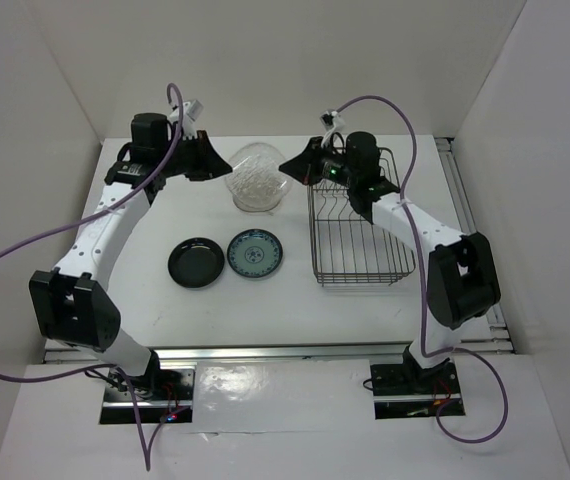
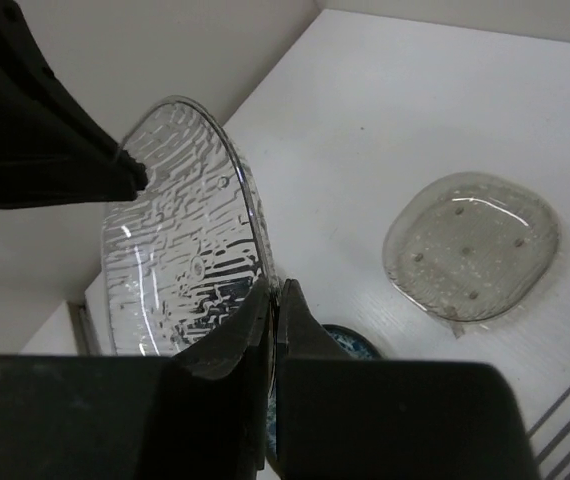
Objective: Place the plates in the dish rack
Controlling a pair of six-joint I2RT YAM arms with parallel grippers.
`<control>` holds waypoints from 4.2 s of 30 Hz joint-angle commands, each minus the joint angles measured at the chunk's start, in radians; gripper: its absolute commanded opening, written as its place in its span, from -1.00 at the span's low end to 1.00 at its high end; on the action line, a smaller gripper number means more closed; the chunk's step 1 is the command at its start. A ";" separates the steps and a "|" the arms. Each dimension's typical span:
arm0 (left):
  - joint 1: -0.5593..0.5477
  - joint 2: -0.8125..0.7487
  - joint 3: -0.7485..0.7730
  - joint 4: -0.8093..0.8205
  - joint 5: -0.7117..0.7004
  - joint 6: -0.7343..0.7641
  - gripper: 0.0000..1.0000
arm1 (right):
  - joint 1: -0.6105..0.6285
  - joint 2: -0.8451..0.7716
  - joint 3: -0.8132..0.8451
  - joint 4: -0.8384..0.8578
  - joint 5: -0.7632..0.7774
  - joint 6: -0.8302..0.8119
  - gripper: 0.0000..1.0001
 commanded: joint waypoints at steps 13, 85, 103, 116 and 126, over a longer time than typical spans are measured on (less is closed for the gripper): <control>0.048 -0.018 0.075 -0.194 -0.425 -0.125 1.00 | 0.049 -0.188 0.037 -0.419 1.204 -0.266 -1.00; 0.008 -0.038 -0.093 -0.307 -0.571 -0.140 1.00 | 0.137 -0.015 0.224 -0.528 1.553 -0.350 1.00; 0.017 -0.544 -0.617 -0.361 -0.608 -0.502 1.00 | 0.284 -0.334 -0.037 -0.459 1.214 -0.290 1.00; 0.017 -0.371 -0.797 -0.262 -0.775 -0.663 0.89 | 0.332 -0.345 -0.067 -0.447 1.175 -0.290 1.00; 0.036 -0.288 -0.828 -0.163 -0.859 -0.716 0.73 | 0.341 -0.365 -0.077 -0.438 1.145 -0.290 1.00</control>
